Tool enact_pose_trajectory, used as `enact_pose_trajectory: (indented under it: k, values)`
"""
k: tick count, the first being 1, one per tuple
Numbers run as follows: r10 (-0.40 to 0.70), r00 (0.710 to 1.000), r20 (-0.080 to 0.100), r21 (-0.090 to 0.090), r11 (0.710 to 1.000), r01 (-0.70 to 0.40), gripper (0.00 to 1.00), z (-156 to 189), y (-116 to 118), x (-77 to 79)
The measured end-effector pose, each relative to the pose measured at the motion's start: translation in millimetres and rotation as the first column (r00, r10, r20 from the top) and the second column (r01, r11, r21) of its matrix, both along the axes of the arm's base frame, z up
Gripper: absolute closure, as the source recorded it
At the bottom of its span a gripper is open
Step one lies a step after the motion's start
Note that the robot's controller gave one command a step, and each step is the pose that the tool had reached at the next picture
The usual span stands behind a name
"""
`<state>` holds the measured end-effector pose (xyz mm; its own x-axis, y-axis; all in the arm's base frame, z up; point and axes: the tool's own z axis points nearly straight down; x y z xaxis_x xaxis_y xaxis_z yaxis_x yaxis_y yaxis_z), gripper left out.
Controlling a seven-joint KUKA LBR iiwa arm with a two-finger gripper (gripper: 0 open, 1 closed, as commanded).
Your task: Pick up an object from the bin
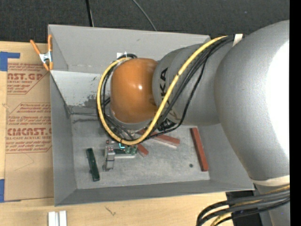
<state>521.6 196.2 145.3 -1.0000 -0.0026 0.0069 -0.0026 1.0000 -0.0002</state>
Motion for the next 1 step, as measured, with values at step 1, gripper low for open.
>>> enact_pose_trajectory:
  k: [1]
  values:
    - [-0.001, 1.0, 0.007, 0.002, 1.0, 0.001, 0.0, 4.5, -0.7, 2.1]
